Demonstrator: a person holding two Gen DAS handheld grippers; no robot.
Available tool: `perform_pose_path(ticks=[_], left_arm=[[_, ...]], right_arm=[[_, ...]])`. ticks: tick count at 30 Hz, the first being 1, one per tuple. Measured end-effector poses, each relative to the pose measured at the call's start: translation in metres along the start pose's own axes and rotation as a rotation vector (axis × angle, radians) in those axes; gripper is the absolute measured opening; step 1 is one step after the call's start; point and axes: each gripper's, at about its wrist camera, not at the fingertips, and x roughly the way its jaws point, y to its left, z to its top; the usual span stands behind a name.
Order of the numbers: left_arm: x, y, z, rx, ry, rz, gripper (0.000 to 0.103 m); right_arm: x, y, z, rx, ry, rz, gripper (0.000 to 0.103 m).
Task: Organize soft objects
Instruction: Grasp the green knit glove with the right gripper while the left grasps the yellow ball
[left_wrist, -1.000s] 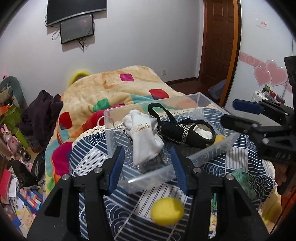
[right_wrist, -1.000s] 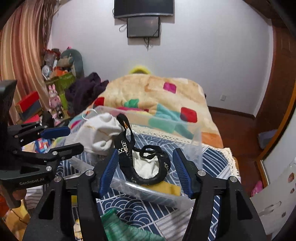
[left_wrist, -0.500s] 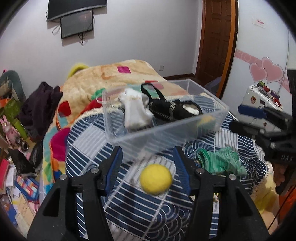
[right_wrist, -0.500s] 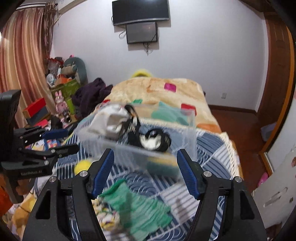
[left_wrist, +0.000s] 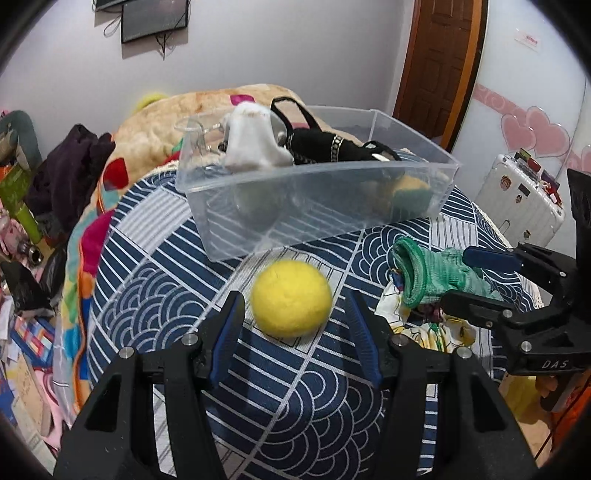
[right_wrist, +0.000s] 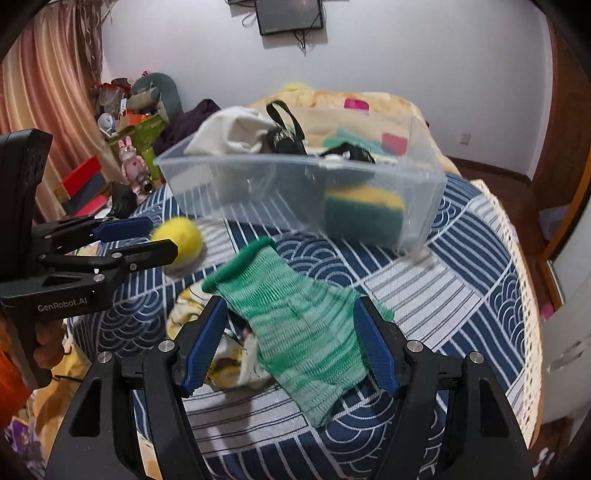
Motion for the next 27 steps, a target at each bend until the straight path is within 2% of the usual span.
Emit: perform_pose_path(ticks=[2,5,6,10,14,27], left_arm=[[0.003,-0.001,-0.001,-0.002,0.005,-0.009,0.048],[0.003,-0.002,-0.002,0.01,0.0,-0.003,0.043],[0.003,-0.003,-0.002,0.013,-0.003,-0.002,0.042],[0.001,-0.001,-0.002,0.006,-0.01,-0.011,0.04],[-0.005,0.001,-0.001,-0.008,-0.027,-0.017,0.039],[-0.048,-0.001,0.03,0.001,-0.167,-0.003,0.039]], right_arm=[[0.001,-0.003,-0.001,0.007,-0.001,0.002,0.066],[-0.002,-0.007,-0.001,0.006,-0.012,0.012,0.047],[-0.001,-0.008,-0.001,0.008,-0.01,0.019,0.037],[0.001,-0.009,-0.002,0.013,-0.006,0.041,0.021],[-0.007,-0.011,0.001,0.025,-0.036,0.031,0.015],[-0.053,-0.028,0.024,0.063,-0.2,-0.02,0.015]])
